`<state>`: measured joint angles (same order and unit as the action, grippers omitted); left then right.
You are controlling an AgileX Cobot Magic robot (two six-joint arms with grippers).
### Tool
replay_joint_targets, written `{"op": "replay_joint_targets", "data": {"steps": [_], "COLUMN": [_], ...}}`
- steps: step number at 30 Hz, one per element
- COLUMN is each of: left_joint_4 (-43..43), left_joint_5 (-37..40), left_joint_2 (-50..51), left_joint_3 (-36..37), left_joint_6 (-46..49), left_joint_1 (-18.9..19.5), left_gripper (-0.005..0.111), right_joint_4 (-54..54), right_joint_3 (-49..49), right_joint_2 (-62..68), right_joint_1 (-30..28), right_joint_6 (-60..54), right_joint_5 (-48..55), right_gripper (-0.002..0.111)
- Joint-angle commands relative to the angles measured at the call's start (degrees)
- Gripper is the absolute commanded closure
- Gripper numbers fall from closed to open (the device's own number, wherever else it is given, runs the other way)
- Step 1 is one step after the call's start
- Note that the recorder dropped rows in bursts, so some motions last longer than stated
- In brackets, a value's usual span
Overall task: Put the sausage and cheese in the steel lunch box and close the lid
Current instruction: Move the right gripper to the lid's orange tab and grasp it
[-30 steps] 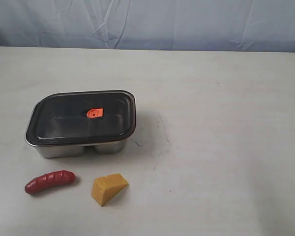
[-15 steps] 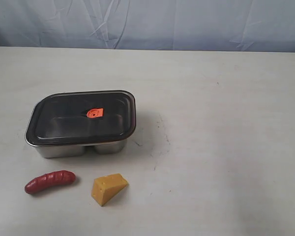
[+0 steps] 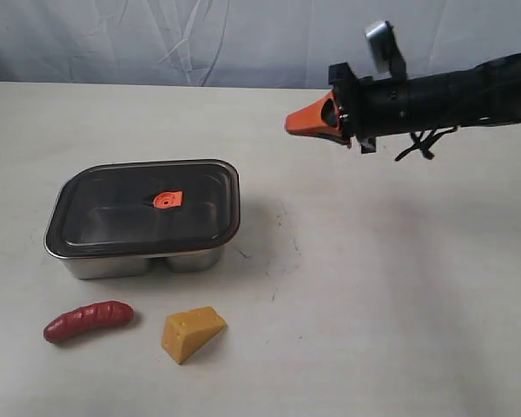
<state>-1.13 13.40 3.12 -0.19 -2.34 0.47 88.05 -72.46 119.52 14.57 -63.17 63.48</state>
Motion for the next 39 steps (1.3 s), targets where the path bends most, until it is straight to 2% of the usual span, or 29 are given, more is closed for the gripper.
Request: {"op": "replay_joint_targets", "data": {"steps": [1, 4, 8, 11, 18, 24, 28, 39], "left_joint_4": [-0.01, -0.01, -0.01, -0.01, -0.01, -0.01, -0.01, -0.01], "left_joint_5": [0.04, 0.04, 0.04, 0.04, 0.04, 0.04, 0.04, 0.04], "left_joint_2": [-0.43, -0.43, -0.43, -0.43, -0.43, -0.43, -0.43, -0.43], "left_joint_3": [0.19, 0.19, 0.19, 0.19, 0.19, 0.19, 0.19, 0.19], "left_joint_6": [-0.20, -0.20, -0.20, -0.20, -0.20, -0.20, -0.20, -0.20], "left_joint_1": [-0.02, -0.02, -0.02, -0.02, -0.02, -0.02, -0.02, -0.02], "left_gripper": [0.106, 0.106, 0.106, 0.106, 0.106, 0.106, 0.106, 0.106], "right_joint_4": [0.96, 0.96, 0.41, -2.21, -7.66, -7.66, -7.38, -6.35], "right_joint_3": [-3.68, -4.82, -5.58, -5.58, -5.58, -5.58, -5.58, -5.58], "right_joint_2": [4.85, 5.63, 5.63, 5.75, 7.48, 9.93, 10.04, 10.04], "right_joint_1": [1.53, 1.53, 1.53, 1.53, 2.19, 6.25, 6.82, 9.29], "right_joint_6": [-0.72, -0.72, -0.23, 3.34, 7.36, 7.48, 7.48, 7.48], "right_joint_5": [4.00, 5.72, 5.84, 4.92, 5.05, 3.50, -0.36, 0.22], "right_gripper": [0.108, 0.093, 0.062, 0.049, 0.048, 0.048, 0.048, 0.048]}}
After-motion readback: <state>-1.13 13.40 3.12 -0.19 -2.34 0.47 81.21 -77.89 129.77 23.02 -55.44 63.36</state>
